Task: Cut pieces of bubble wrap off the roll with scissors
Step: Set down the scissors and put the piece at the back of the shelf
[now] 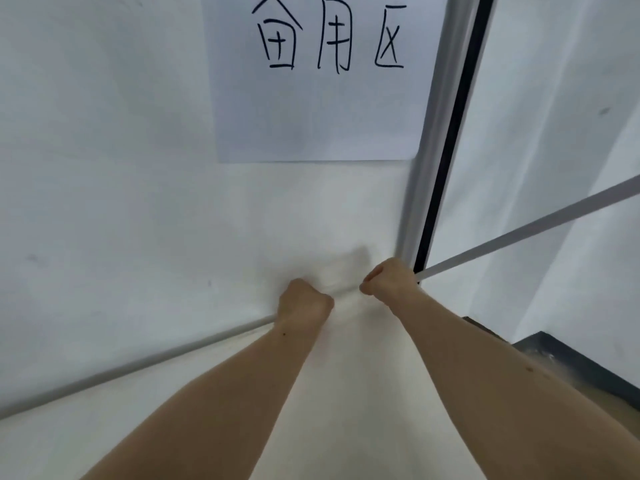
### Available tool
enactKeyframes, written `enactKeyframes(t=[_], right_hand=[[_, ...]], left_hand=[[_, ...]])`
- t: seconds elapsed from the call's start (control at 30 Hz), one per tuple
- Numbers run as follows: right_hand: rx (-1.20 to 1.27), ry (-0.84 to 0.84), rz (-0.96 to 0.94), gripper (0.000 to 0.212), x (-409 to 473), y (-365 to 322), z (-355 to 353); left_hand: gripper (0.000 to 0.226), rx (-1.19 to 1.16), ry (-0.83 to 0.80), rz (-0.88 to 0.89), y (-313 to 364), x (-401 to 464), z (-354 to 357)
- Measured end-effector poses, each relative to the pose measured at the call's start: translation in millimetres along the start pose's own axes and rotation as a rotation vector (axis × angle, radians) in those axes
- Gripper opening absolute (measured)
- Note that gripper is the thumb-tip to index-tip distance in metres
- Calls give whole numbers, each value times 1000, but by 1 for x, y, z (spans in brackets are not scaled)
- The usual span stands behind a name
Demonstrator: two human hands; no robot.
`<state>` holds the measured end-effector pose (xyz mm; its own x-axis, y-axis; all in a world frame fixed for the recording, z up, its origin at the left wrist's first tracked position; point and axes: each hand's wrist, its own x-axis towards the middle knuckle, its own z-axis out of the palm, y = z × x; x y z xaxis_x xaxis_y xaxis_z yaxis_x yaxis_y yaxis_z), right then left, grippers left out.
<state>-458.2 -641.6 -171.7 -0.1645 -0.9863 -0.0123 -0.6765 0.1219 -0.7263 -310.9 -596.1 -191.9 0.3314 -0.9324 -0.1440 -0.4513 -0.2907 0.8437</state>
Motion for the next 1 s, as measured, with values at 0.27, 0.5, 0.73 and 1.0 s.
enactKeyframes(t=[0.27, 0.5, 0.73, 1.0], right_hand=[[-49, -97, 106, 26, 4, 8, 1], [-52, -104, 93, 28, 7, 11, 2], [-59, -67, 46, 32, 5, 12, 3], [-20, -38, -56, 11, -2, 25, 0]], left_hand=[[28, 253, 4, 90, 5, 4, 4], [22, 319, 51, 252, -6, 1, 5], [41, 433, 19, 381, -22, -4, 3], [37, 504, 40, 429, -21, -4, -1]])
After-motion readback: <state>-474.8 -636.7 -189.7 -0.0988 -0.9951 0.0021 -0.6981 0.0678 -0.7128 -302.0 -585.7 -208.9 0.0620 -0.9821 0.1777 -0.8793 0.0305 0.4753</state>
